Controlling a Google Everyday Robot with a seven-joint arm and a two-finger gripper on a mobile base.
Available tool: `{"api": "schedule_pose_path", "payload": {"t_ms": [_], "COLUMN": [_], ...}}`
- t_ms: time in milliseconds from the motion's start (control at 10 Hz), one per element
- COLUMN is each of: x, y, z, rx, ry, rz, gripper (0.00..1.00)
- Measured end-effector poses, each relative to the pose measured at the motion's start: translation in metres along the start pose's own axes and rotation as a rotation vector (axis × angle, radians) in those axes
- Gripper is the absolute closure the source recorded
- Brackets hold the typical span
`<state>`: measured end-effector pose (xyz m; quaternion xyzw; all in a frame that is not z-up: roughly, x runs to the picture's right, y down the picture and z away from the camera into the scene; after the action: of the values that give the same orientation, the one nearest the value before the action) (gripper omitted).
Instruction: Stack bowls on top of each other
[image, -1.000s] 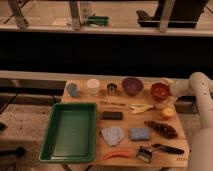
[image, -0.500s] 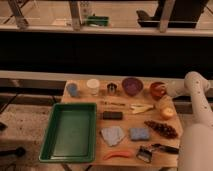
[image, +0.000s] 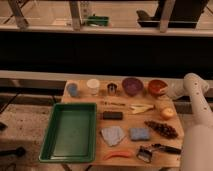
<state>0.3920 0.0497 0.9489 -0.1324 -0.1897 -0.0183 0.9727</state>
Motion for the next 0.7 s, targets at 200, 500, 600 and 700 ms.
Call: {"api": "schedule_pose_path", "payload": {"t_ms": [200, 500, 600, 700], "x": [-0.007, -0.019, -0.021, -0.024], "y": [0.003, -0.002, -0.005, -0.007], "z": [-0.027, -0.065, -0.075, -0.075], "rx": [0.055, 0.146, 0.186, 0.203], "ry": [0.051, 0.085, 0.089, 0.082], "rz": [0.011, 0.024, 0.035, 0.039], "gripper": [1.00, 1.00, 1.00, 1.00]}}
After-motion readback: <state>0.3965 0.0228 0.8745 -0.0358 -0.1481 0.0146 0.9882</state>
